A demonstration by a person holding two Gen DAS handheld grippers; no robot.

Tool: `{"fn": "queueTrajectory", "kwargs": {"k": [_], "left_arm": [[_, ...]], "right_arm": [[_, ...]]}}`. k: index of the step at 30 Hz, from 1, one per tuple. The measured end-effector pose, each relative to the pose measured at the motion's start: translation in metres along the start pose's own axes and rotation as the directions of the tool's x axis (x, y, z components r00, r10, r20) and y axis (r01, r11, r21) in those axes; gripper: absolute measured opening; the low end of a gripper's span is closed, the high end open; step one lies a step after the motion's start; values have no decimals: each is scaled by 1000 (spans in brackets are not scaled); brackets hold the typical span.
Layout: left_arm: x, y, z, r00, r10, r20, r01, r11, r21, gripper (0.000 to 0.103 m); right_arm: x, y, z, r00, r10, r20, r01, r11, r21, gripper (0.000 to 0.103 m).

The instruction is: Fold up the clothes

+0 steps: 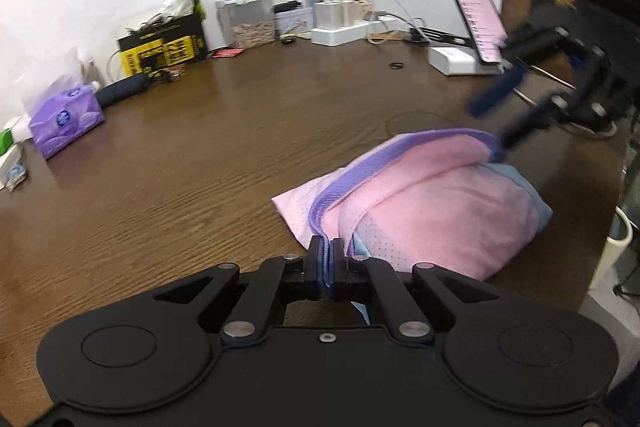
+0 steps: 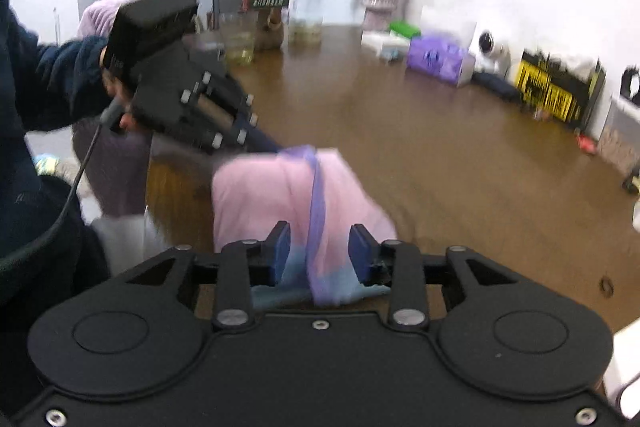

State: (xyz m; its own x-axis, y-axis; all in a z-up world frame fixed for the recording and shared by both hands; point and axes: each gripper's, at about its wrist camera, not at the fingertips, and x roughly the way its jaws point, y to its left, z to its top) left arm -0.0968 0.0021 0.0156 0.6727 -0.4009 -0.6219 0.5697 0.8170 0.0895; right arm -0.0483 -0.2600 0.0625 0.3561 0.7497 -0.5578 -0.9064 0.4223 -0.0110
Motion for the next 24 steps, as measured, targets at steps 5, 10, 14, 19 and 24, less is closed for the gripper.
{"fn": "queueTrajectory", "kwargs": {"k": [5, 10, 14, 19, 24], "left_arm": [[-25, 19, 1, 993, -94, 72, 96, 995, -14, 6], [-50, 49, 20, 970, -140, 197, 168, 977, -132, 64], [-35, 48, 34, 967, -162, 197, 191, 972, -139, 67], [6, 1, 23, 994, -110, -9, 110, 992, 58, 67], [-5, -7, 2, 993, -96, 66, 86, 986, 140, 79]], "right_arm": [[29, 2, 8, 999, -18, -33, 17, 999, -33, 8], [6, 16, 15, 997, 73, 30, -70, 995, -75, 4], [8, 32, 7, 993, 104, -57, -110, 987, -121, 5], [17, 45, -6, 982, 107, -153, -128, 982, -138, 14], [-11, 40, -7, 996, 50, -67, -58, 992, -111, 32]]}}
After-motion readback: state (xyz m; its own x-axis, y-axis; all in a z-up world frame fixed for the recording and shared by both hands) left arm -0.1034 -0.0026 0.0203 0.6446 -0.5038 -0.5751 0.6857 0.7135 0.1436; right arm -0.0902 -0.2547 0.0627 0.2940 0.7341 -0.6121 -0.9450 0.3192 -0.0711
